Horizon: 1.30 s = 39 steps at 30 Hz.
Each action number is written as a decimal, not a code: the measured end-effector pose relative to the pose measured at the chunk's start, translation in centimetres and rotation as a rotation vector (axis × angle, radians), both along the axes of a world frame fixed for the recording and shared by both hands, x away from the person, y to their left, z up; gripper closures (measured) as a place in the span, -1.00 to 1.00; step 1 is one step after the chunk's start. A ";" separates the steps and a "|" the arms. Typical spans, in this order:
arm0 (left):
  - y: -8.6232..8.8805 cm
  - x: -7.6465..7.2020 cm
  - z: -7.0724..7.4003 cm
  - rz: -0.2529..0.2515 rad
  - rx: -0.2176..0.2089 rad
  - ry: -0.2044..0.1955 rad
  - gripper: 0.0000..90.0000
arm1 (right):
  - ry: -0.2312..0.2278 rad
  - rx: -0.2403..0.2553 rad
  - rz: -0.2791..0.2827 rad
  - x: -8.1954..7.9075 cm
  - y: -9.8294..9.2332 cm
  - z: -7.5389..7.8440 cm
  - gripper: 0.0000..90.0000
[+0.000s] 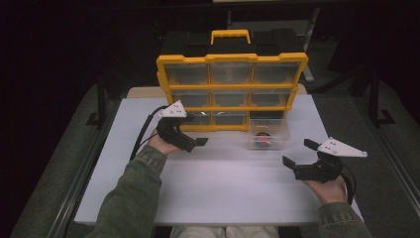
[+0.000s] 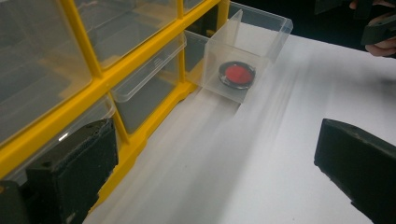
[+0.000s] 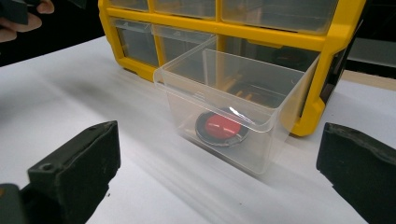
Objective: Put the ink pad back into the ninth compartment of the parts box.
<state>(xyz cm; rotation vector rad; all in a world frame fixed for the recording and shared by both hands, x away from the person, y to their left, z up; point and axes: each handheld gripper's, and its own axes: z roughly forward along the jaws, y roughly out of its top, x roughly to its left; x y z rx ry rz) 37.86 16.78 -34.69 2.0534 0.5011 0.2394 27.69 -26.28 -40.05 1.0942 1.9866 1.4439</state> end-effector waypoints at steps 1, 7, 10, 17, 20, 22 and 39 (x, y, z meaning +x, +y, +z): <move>0.2 -0.1 -0.1 0.006 -0.010 0.003 -1.00 | 0.000 0.000 0.000 0.0 0.0 0.0 -1.00; 1.2 -0.3 -0.8 0.038 -0.025 0.011 -1.00 | 0.001 -0.001 0.002 0.0 0.0 0.0 -1.00; 1.7 -0.4 -1.0 0.054 -0.044 0.017 -1.00 | 0.002 -0.002 0.002 0.0 0.0 0.0 -1.00; 2.3 -0.9 -1.1 0.078 -0.043 0.003 -1.00 | 0.002 -0.003 0.003 0.0 0.1 0.0 -1.00; 2.8 -1.1 -1.4 0.092 -0.042 0.006 -1.00 | 0.002 -0.002 0.004 0.0 0.0 0.0 -1.00; 3.2 -1.2 -1.6 0.102 -0.045 0.003 -1.00 | 0.001 -0.002 0.006 0.0 0.1 0.0 -1.00; 6.9 -2.7 -2.3 0.184 -0.076 -0.024 -1.00 | 0.003 -0.002 0.006 0.0 0.1 -0.1 -1.00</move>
